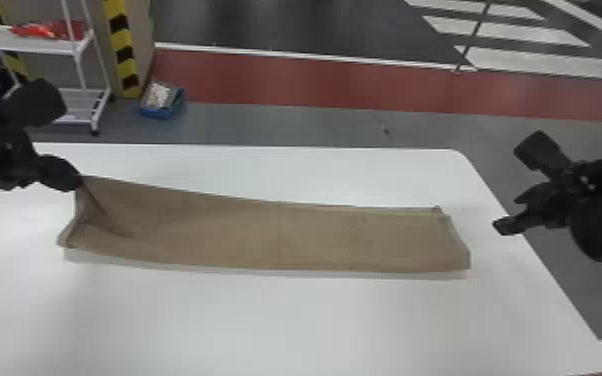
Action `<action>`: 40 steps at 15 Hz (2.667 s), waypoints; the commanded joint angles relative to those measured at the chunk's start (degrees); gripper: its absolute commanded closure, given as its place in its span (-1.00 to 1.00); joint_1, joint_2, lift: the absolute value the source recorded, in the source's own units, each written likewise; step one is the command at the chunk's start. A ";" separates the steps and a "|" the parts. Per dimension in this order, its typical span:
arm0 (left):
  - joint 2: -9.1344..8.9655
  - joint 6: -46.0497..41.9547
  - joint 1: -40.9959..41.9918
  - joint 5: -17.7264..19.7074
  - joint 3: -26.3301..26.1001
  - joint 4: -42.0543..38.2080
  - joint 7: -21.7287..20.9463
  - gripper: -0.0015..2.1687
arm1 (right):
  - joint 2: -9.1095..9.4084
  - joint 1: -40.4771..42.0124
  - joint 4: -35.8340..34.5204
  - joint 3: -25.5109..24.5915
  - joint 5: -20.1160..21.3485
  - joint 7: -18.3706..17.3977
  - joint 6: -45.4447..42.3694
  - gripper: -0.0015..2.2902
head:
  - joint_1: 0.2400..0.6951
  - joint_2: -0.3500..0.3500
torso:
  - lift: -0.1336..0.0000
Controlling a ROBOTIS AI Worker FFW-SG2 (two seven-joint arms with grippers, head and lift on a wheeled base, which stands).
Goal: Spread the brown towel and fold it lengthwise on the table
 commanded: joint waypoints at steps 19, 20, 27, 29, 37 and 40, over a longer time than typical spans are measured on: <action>-0.09 -2.64 1.16 4.89 -0.62 2.18 12.07 -1.00 | 3.37 1.59 -3.27 -0.23 -6.25 -2.64 3.55 -0.64 | 1.00 -0.48 | -0.86; -0.09 -3.87 1.51 5.33 -0.35 2.01 12.60 -1.00 | 3.37 1.68 -3.27 -0.49 -6.43 -2.56 3.55 -0.64 | 1.00 -0.48 | -0.86; 0.26 -5.27 4.94 9.37 7.73 -0.81 16.38 -0.98 | 3.19 4.14 -6.97 -1.46 -8.62 -1.50 3.37 -0.64 | 1.00 -0.44 | -0.86; 1.58 0.88 10.56 15.00 12.74 -6.17 15.94 -0.98 | 2.75 4.76 -8.37 -2.34 -10.12 -1.50 3.55 -0.64 | 1.00 -0.39 | -0.86; -2.90 9.49 28.05 26.60 20.30 -19.00 16.11 -0.51 | 2.58 6.51 -12.42 -3.13 -11.70 -1.06 6.54 -0.64 | 1.00 -0.31 | -0.86; -4.84 7.73 28.67 28.62 20.13 -19.00 19.28 -0.50 | 2.32 7.66 -13.82 -4.27 -11.70 -0.53 8.12 -0.64 | 1.00 -0.35 | -0.86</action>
